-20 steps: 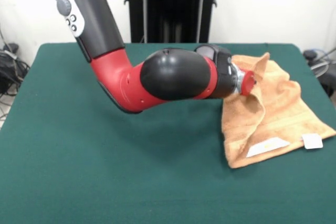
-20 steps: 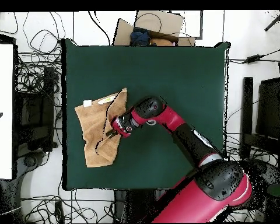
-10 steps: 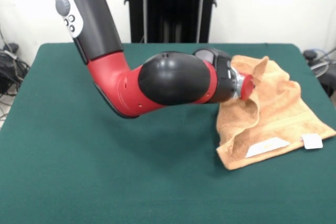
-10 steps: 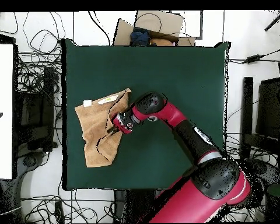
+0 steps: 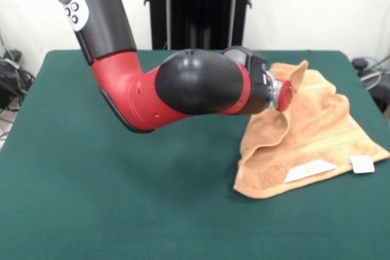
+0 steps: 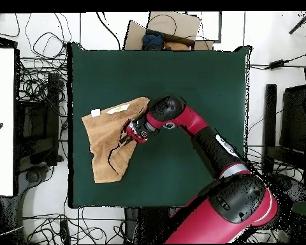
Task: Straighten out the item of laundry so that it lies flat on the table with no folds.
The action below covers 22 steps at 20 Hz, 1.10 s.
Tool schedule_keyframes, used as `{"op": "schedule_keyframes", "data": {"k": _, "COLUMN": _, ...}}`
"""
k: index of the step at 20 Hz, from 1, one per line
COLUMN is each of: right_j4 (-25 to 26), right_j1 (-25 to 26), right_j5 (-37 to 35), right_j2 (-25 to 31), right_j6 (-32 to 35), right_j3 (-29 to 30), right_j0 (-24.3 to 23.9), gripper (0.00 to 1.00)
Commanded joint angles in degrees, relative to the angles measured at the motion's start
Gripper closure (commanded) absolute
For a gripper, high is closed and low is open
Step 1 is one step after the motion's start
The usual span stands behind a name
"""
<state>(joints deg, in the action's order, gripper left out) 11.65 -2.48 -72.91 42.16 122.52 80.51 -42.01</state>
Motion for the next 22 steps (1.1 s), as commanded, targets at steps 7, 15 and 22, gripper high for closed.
{"op": "schedule_keyframes", "data": {"k": 7, "right_j4": 0.12, "right_j1": -1.75, "right_j5": -3.9, "right_j2": -1.77, "right_j6": -6.15, "right_j3": -4.78, "right_j0": 0.92, "gripper": 1.0}}
{"op": "schedule_keyframes", "data": {"k": 15, "right_j4": 0.1, "right_j1": -2.62, "right_j5": -2.76, "right_j2": -1.56, "right_j6": -6.67, "right_j3": -2.01, "right_j0": -0.6, "gripper": 1.0}}
{"op": "schedule_keyframes", "data": {"k": 22, "right_j4": 0.27, "right_j1": -4.72, "right_j5": -4.44, "right_j2": -1.7, "right_j6": -6.59, "right_j3": -0.72, "right_j0": -1.59, "gripper": 1.0}}
